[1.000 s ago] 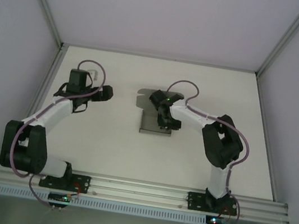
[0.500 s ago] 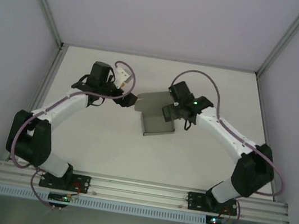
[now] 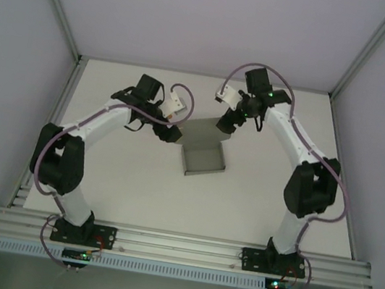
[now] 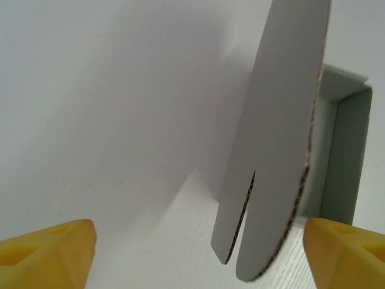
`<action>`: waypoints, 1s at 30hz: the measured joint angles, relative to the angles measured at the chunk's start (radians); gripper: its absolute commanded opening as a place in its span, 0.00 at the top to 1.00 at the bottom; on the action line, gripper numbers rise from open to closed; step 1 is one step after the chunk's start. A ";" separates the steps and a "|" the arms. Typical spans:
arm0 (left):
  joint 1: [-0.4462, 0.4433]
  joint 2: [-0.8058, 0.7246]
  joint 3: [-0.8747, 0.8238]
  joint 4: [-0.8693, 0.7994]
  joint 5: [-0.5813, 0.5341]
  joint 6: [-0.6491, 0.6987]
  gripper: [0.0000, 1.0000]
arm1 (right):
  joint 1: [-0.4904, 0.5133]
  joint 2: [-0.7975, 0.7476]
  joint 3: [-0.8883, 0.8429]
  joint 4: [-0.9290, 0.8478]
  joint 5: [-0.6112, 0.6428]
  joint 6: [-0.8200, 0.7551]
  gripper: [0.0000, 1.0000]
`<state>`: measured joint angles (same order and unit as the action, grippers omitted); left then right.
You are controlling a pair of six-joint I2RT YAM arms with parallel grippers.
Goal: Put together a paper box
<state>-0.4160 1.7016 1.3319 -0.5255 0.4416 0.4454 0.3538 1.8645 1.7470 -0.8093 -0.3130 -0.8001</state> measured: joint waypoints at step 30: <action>-0.043 0.097 0.101 -0.101 -0.091 0.060 0.74 | -0.017 0.215 0.171 -0.332 -0.012 -0.199 0.60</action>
<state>-0.4587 1.7985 1.4326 -0.6270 0.3504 0.5053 0.3370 2.0792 1.9179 -1.1408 -0.3252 -0.9993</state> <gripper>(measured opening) 0.216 0.399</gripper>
